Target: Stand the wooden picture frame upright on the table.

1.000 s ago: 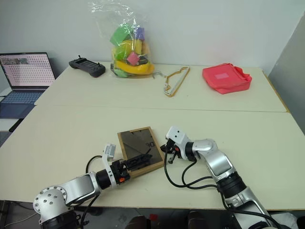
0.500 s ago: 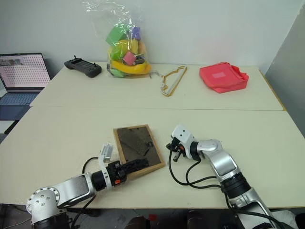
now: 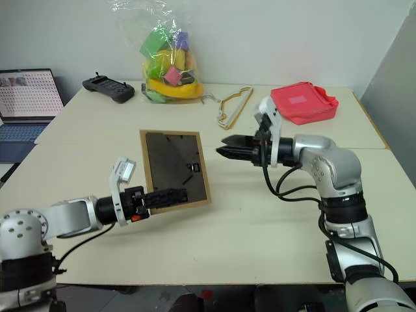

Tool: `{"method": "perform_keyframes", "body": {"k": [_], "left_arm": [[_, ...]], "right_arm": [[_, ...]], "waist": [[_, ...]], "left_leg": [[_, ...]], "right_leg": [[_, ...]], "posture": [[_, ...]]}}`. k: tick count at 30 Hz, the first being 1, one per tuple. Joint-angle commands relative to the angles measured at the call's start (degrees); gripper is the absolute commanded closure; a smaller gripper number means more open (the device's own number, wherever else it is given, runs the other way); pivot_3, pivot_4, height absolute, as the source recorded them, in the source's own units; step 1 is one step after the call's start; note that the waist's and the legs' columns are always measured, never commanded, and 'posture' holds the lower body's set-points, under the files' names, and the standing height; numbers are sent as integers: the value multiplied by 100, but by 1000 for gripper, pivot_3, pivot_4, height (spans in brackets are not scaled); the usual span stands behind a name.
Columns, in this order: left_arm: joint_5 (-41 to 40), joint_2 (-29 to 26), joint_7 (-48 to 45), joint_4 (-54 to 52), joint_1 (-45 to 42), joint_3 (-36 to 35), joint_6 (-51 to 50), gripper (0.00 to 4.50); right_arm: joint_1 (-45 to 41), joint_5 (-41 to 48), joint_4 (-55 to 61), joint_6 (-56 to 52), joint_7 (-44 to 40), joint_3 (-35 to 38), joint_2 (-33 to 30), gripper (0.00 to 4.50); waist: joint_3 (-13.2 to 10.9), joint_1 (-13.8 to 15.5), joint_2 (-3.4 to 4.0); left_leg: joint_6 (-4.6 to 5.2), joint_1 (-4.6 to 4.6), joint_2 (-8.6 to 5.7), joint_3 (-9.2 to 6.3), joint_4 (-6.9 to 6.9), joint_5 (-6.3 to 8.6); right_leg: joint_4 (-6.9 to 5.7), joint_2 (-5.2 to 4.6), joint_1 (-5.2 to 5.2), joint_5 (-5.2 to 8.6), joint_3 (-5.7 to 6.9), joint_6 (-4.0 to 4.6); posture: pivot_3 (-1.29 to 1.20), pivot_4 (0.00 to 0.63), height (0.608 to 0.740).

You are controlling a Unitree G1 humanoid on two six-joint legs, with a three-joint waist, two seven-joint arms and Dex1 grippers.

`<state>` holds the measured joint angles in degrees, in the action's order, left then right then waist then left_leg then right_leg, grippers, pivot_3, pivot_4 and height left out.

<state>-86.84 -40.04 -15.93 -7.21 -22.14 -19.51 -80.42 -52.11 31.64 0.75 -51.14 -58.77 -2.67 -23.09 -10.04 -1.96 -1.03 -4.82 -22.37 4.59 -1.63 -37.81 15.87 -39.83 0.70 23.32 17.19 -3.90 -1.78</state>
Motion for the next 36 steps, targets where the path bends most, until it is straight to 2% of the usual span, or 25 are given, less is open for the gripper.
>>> {"method": "perform_keyframes", "body": {"k": [1,8,13,17,23,29,31,33,35,36], "left_arm": [[568,-236,-875,151,-401,330,281,3630],[1333,-343,-1761,341,-821,752,473,3630],[1602,-302,-2074,270,-819,827,480,3630],[1680,-216,-2143,237,-737,797,449,3630],[1601,-211,-2182,213,-521,680,307,3630],[1045,-52,-1934,305,-424,394,-83,3630],[647,3,-1720,411,-411,271,-284,3630],[185,5,-1478,573,-394,176,-455,3630],[-542,-118,-1140,839,-335,262,-582,3630],[-1056,-272,-928,1010,-282,453,-596,3630]], "right_arm": [[-451,107,-255,71,-12,-193,352,1708],[-839,-553,-1018,817,383,-664,1006,72],[-842,-726,-1051,1050,439,-851,1244,72],[-645,-81,-368,508,99,-643,1144,72],[-246,1024,719,-617,-305,-286,447,72],[181,481,756,-69,-94,-225,-321,72],[482,71,763,627,-216,-167,-778,72],[837,-560,744,1894,-321,-190,-1105,72],[1300,-1819,253,4695,-186,-346,-1381,72],[1438,-2615,-278,6606,171,-445,-1472,72]], "waist": [[-3,-1,0],[-10,-2,-1],[-14,-3,-5],[-15,0,-5],[-16,11,-5],[-17,5,-8],[-19,12,-10],[-21,26,-14],[-23,18,-18],[-24,12,-20]], "left_leg": [[0,-3,0,0,0,0],[-4,-40,1,2,-6,-3],[-23,-66,2,8,-6,-13],[-22,-66,3,10,-6,-13],[-4,-65,3,8,-7,-3],[1,-62,2,7,-10,-1],[2,-64,2,8,-10,-1],[2,-66,0,9,-9,-1],[2,-68,0,10,-9,0],[3,-67,0,11,-11,0]], "right_leg": [[1,0,3,0,0,0],[-7,-1,40,-1,1,0],[-17,-2,75,-1,-3,1],[-17,-2,75,-1,-3,1],[-17,-3,73,-1,-3,1],[-21,-1,71,-1,-4,0],[-17,-1,71,-1,-5,0],[-13,-2,70,-1,-4,0],[-9,-3,71,-1,-6,-1],[-10,-3,71,-1,-7,-2]], "posture": [[0,150,740],[0,150,740],[0,150,740],[0,150,740],[0,150,740],[0,150,740],[0,150,740],[0,150,740],[0,150,740],[0,150,740]]}}
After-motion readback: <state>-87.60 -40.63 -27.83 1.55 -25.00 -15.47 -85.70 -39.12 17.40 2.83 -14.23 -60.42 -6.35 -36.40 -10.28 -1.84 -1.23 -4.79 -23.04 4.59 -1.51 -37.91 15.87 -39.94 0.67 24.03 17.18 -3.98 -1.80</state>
